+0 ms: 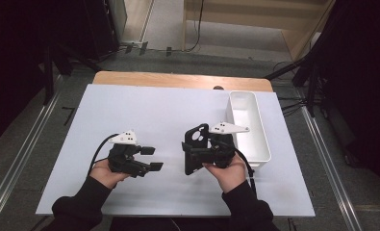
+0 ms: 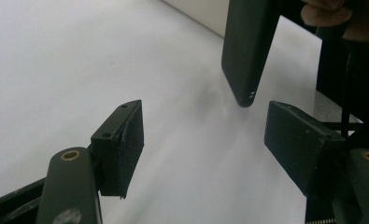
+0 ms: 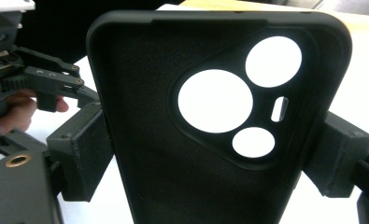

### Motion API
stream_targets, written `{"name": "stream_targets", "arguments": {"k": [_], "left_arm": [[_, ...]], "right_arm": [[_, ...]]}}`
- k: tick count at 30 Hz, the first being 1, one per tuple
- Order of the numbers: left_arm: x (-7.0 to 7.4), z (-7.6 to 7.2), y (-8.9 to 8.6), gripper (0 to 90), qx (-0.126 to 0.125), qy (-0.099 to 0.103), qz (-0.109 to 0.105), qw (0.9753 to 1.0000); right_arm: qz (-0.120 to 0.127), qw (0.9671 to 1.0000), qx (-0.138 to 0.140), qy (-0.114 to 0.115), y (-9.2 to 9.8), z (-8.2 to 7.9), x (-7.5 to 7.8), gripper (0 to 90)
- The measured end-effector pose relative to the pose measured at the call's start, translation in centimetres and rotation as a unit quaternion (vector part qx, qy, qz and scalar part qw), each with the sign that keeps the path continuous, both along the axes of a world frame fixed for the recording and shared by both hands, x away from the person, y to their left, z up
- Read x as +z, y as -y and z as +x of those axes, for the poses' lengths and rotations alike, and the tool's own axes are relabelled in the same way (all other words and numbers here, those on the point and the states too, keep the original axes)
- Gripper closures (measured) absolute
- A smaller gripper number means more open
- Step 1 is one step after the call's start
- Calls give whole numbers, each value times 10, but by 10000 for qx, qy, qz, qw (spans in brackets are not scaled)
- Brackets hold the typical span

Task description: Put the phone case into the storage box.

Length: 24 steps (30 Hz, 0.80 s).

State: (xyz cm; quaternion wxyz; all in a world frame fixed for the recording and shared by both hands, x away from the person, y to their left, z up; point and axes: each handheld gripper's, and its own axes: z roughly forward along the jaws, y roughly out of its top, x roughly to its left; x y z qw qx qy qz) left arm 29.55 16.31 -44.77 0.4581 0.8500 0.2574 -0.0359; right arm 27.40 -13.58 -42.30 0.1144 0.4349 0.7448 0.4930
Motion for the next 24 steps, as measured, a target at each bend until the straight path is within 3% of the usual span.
{"name": "stream_targets", "arguments": {"k": [2,6,16,24], "left_arm": [[-2,-1,-2,288,23,67,131,9999],[-5,-3,-8,288,61,16,258,9996],[-8,-4,-24,288,276,-80,274,9992],[-11,-7,-25,288,251,-111,422,9987]], "right_arm": [[26,10000,71,3,1,1,0,124],[-6,9998,178,-56,5,4,2,125],[27,9998,179,16,15,6,13,125],[49,9997,229,48,22,10,22,125]]}}
